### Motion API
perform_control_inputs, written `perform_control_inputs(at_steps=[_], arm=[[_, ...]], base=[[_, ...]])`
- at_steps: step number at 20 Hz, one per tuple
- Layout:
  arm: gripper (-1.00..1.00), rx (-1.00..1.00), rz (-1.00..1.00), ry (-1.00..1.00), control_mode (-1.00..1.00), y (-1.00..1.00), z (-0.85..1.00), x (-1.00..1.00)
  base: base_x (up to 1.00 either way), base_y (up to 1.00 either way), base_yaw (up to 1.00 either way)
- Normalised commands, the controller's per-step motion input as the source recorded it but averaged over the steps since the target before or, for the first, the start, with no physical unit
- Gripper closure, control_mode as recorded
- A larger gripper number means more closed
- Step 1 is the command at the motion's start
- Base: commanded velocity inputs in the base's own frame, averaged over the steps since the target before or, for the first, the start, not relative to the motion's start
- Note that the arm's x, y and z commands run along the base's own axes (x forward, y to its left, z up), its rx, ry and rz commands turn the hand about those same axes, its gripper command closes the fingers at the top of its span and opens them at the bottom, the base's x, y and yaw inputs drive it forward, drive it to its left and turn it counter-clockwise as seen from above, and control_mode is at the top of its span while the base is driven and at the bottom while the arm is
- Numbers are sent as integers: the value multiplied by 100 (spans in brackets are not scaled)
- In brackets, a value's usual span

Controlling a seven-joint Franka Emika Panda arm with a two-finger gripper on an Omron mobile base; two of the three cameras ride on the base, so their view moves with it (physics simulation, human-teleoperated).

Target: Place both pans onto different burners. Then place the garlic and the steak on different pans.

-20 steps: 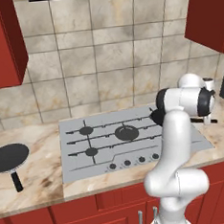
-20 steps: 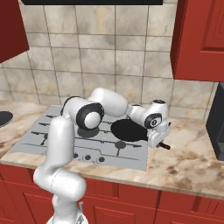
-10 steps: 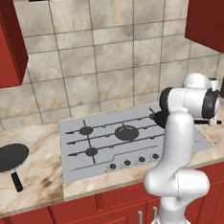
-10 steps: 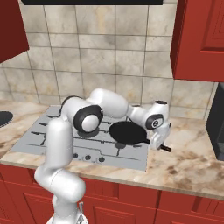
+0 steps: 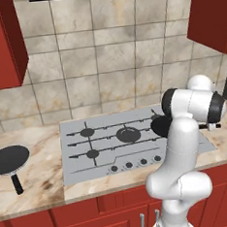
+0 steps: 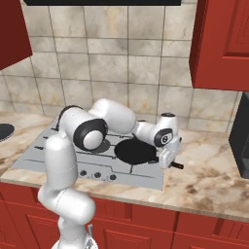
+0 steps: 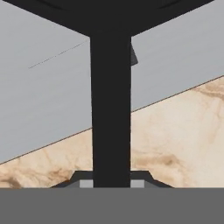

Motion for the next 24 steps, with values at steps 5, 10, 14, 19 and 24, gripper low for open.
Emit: perform_control_inputs(at_steps=[5,10,14,19,24], arm=[[100,0,0,0,-100,4,-11,7],[-100,0,0,0,-100,0,0,3],[-100,0,0,-1,-100,0,7,0],[-100,0,0,-4,-100,0,49,-14],[-100,0,-10,0,-100,1,56,-39]], base=[[0,0,0],[0,0,0],[0,0,0],[0,0,0],[0,0,0]])
